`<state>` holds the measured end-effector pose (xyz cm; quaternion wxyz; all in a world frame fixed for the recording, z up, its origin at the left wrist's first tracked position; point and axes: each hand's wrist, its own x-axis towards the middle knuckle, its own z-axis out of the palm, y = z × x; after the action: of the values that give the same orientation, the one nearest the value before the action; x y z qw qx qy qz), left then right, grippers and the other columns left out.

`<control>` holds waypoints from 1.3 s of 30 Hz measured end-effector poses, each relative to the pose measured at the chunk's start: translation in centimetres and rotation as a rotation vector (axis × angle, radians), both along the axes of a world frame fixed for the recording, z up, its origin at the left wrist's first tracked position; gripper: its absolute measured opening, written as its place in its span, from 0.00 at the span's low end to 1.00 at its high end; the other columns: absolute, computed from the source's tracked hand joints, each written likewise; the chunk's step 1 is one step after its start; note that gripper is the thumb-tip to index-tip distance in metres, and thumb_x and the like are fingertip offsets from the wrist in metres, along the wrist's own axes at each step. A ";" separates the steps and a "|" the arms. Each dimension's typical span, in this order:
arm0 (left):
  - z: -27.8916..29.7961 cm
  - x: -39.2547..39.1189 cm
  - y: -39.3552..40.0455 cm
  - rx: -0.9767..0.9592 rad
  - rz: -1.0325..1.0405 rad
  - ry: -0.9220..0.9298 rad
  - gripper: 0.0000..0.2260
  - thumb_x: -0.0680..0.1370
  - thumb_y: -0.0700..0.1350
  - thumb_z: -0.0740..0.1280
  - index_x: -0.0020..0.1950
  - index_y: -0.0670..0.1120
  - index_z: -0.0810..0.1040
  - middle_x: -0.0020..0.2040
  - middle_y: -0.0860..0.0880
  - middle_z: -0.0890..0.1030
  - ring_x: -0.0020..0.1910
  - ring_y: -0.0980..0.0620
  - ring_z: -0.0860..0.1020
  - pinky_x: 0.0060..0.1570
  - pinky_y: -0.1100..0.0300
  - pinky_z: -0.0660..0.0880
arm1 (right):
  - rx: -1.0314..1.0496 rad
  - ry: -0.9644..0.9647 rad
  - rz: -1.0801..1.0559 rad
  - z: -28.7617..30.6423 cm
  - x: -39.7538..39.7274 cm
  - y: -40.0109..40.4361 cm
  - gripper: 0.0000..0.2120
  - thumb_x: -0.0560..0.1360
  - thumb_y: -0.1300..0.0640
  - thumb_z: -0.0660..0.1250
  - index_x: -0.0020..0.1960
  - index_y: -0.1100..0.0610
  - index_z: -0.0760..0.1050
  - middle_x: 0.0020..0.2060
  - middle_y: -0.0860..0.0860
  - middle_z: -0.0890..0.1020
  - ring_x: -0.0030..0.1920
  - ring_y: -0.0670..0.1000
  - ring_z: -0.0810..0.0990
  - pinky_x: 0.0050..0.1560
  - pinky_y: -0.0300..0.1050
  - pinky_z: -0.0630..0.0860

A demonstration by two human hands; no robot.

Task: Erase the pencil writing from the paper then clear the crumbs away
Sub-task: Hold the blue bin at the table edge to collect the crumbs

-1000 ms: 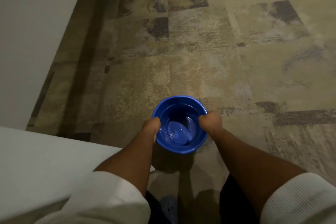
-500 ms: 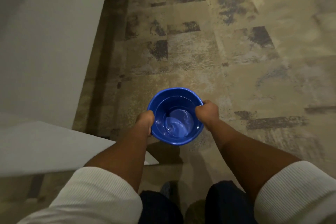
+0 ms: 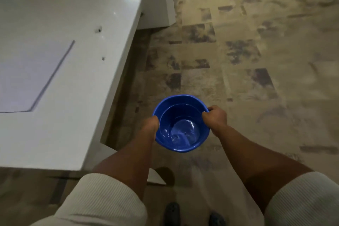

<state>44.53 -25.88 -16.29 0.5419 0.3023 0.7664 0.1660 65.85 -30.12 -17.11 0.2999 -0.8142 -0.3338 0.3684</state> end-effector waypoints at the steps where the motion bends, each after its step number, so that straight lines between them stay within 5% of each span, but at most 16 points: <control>1: 1.0 -0.2 0.2 0.014 0.012 0.005 0.12 0.83 0.43 0.62 0.60 0.40 0.81 0.52 0.39 0.85 0.51 0.38 0.84 0.55 0.41 0.83 | 0.007 0.006 0.003 1.0 -0.1 0.3 0.09 0.71 0.61 0.65 0.51 0.58 0.77 0.45 0.56 0.81 0.44 0.56 0.81 0.44 0.48 0.79; 5: 4.8 -0.9 1.0 0.061 0.072 0.055 0.13 0.83 0.44 0.62 0.61 0.39 0.80 0.50 0.40 0.85 0.47 0.40 0.84 0.48 0.47 0.84 | 0.021 0.017 0.002 4.5 -0.8 1.6 0.07 0.72 0.59 0.66 0.48 0.57 0.79 0.40 0.53 0.81 0.37 0.52 0.79 0.38 0.43 0.73; 8: 7.4 -1.3 1.5 0.106 0.073 0.091 0.13 0.82 0.43 0.62 0.61 0.39 0.80 0.49 0.40 0.84 0.44 0.41 0.83 0.37 0.52 0.79 | 0.057 0.032 -0.006 6.4 -1.5 2.4 0.06 0.74 0.55 0.67 0.48 0.57 0.78 0.40 0.53 0.80 0.38 0.53 0.78 0.39 0.44 0.72; 11: 9.2 -1.7 2.1 0.150 0.068 0.107 0.13 0.81 0.42 0.61 0.61 0.39 0.80 0.47 0.42 0.84 0.44 0.42 0.83 0.36 0.54 0.76 | 0.108 0.047 -0.020 7.9 -2.4 3.3 0.08 0.77 0.51 0.64 0.50 0.55 0.76 0.44 0.54 0.79 0.41 0.53 0.77 0.41 0.45 0.71; 17: 11.1 -3.0 3.7 0.234 0.045 0.123 0.16 0.80 0.40 0.60 0.64 0.38 0.79 0.50 0.41 0.83 0.46 0.40 0.82 0.41 0.52 0.76 | 0.220 0.155 -0.078 10.5 -4.0 5.2 0.08 0.78 0.53 0.63 0.44 0.55 0.77 0.41 0.53 0.80 0.38 0.50 0.77 0.36 0.43 0.71; 23: 14.4 -2.5 4.7 0.370 -0.285 0.267 0.28 0.81 0.43 0.60 0.81 0.42 0.61 0.75 0.40 0.71 0.66 0.40 0.77 0.62 0.50 0.76 | 0.284 0.132 -0.113 12.4 -5.3 6.6 0.09 0.79 0.55 0.61 0.40 0.52 0.74 0.36 0.49 0.77 0.34 0.46 0.74 0.30 0.39 0.67; 28: 17.1 -0.9 6.1 0.592 -0.521 0.243 0.22 0.82 0.44 0.62 0.77 0.47 0.69 0.70 0.44 0.77 0.62 0.44 0.78 0.64 0.51 0.75 | 0.310 0.141 -0.137 13.8 -6.7 8.2 0.08 0.80 0.54 0.61 0.42 0.51 0.75 0.35 0.47 0.75 0.34 0.44 0.72 0.29 0.37 0.65; 32: 19.0 -0.5 8.0 0.721 -0.551 0.265 0.26 0.83 0.47 0.64 0.82 0.48 0.64 0.77 0.46 0.71 0.73 0.45 0.72 0.71 0.52 0.70 | 0.354 0.164 -0.162 14.7 -8.5 9.5 0.08 0.80 0.55 0.61 0.44 0.51 0.76 0.35 0.46 0.76 0.34 0.44 0.73 0.29 0.36 0.65; 39: 20.4 -5.6 11.3 0.873 -0.447 0.443 0.38 0.78 0.63 0.69 0.82 0.48 0.61 0.81 0.47 0.66 0.78 0.45 0.65 0.75 0.45 0.67 | 0.371 0.208 -0.173 15.1 -10.5 10.9 0.07 0.80 0.55 0.61 0.47 0.52 0.77 0.37 0.49 0.77 0.36 0.47 0.76 0.30 0.39 0.68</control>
<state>38.93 -14.63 4.09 0.2131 0.6832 0.6390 0.2820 55.34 -19.25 -2.06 0.5077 -0.7285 -0.2919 0.3553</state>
